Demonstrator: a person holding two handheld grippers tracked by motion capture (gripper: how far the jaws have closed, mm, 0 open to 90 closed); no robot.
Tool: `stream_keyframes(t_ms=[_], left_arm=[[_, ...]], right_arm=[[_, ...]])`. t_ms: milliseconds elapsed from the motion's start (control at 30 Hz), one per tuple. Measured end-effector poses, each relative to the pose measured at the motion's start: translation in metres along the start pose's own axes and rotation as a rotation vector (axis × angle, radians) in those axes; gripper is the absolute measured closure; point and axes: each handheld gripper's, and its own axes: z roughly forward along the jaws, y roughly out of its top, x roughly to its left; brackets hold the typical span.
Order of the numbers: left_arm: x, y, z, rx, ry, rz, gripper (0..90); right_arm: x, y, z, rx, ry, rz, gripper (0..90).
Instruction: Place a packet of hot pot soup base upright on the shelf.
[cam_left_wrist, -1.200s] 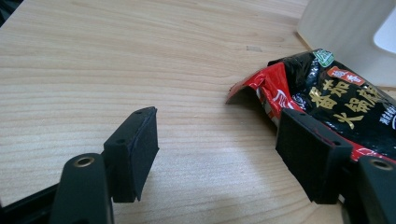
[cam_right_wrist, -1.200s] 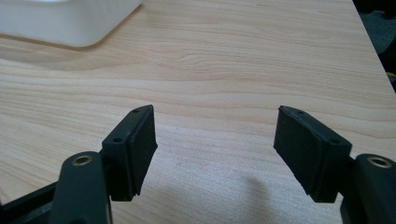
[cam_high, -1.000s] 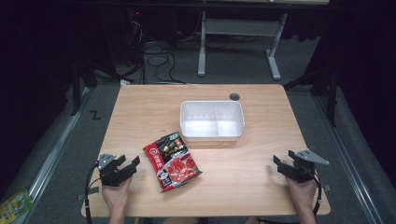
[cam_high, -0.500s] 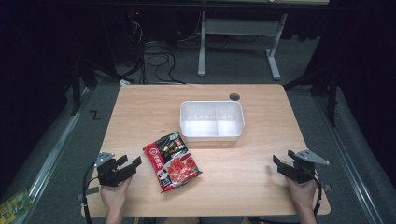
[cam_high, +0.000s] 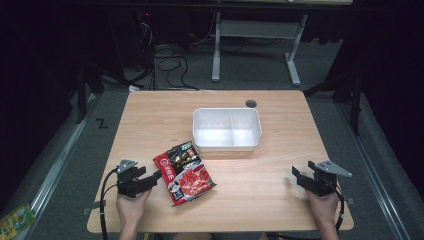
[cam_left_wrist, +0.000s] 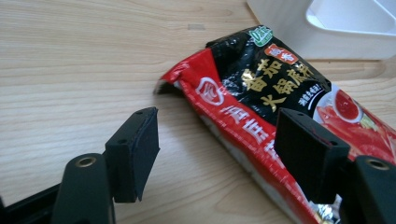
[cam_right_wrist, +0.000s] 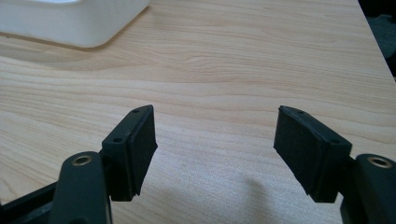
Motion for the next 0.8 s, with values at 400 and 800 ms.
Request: stream_keyframes(t_ms=[400, 800], left_arm=[[-0.003, 0.020, 0.033, 0.108, 0.008, -0.043, 26.7], [0.003, 0.025, 0.056, 0.158, 0.075, -0.069, 28.9]], right_arm=[[0.000, 0.000, 0.000, 0.007, -0.003, 0.010, 30.1], [0.000, 0.000, 0.000, 0.003, 0.001, -0.001, 30.2]])
